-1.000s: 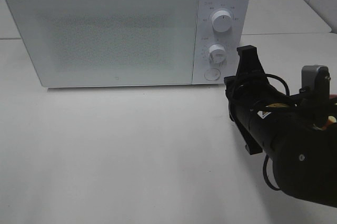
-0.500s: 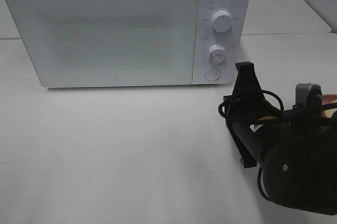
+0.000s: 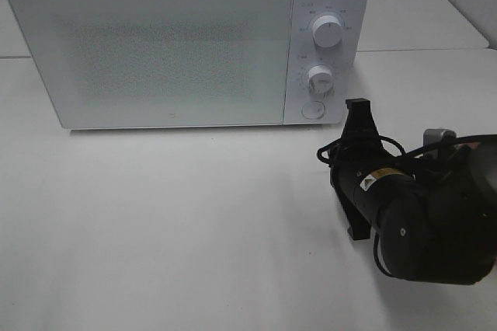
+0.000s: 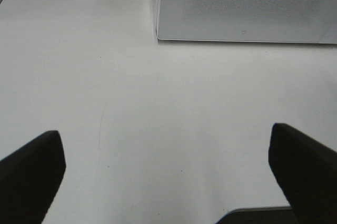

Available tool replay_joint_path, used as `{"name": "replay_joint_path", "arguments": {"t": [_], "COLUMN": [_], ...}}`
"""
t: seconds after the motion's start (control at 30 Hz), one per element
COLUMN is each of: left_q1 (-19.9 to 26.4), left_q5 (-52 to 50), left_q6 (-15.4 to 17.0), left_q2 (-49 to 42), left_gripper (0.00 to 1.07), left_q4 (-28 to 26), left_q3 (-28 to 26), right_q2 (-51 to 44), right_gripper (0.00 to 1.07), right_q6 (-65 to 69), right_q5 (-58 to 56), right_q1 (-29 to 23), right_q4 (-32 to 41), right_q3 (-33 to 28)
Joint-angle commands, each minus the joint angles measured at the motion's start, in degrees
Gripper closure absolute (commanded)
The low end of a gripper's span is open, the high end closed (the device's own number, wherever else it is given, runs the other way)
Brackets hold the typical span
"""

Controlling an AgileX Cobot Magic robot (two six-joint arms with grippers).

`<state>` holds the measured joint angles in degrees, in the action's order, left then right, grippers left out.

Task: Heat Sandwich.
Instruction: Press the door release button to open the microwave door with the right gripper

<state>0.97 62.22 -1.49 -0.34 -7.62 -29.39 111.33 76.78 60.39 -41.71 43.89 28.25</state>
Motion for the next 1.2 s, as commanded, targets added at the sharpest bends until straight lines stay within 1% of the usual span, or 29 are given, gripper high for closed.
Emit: {"name": "replay_joint_path", "arguments": {"t": [0.03, 0.3, 0.43, 0.77, 0.93, 1.2], "left_q1": [0.11, 0.11, 0.11, 0.11, 0.11, 0.11], "left_q5": [-0.80, -0.80, -0.80, -0.80, -0.80, -0.80], "left_q6": [-0.06, -0.06, -0.06, -0.06, -0.06, -0.06], "left_q2": [-1.26, -1.26, -1.26, -1.20, -1.20, -1.20], "left_gripper": [0.09, 0.09, 0.09, 0.09, 0.09, 0.09], "left_q4": [-0.34, -0.34, -0.34, -0.34, -0.34, -0.34], "left_q3": [-0.06, -0.06, -0.06, -0.06, -0.06, -0.06], "right_q2": [1.89, 3.04, 4.30, 8.77, 9.80, 11.17], "right_gripper": [1.07, 1.07, 1.07, 1.07, 1.07, 1.07], "right_q6": [0.69, 1.15, -0.34, 0.86, 0.80, 0.46], "right_q5": [-0.17, -3.78, -5.84, -7.28, -7.22, -6.88], "right_q1": [2.46, 5.96, 9.34, 10.20, 10.20, 10.20], "right_q4": [-3.32, -6.07, -8.71, -10.08, -9.34, -8.77], "right_q3": [2.64, 6.88, 10.94, 16.84, 18.56, 19.71]}}
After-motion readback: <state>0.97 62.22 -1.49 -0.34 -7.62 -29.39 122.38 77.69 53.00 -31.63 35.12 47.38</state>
